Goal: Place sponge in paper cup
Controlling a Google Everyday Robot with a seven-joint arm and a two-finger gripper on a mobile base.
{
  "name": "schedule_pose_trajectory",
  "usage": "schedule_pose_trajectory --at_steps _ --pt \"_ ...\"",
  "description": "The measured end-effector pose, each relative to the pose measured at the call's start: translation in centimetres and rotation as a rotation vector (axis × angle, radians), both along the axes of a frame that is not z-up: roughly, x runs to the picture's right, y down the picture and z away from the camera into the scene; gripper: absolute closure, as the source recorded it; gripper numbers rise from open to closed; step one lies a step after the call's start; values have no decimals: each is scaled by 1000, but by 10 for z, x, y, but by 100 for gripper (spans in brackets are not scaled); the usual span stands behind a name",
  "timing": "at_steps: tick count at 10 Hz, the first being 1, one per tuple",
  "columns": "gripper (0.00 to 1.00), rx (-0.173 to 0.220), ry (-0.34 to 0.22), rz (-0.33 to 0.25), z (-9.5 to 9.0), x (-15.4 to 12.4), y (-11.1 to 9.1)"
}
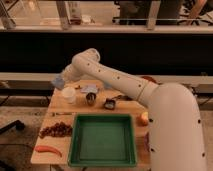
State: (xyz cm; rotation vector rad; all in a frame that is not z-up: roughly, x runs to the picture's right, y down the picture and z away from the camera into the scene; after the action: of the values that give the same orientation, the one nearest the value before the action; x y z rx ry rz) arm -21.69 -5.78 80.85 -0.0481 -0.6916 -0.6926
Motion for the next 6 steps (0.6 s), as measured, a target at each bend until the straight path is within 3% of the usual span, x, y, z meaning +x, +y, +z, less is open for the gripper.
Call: schedule_pose_trajectory --at_steps 6 --pt "94 -67 -26 -2 9 6 24"
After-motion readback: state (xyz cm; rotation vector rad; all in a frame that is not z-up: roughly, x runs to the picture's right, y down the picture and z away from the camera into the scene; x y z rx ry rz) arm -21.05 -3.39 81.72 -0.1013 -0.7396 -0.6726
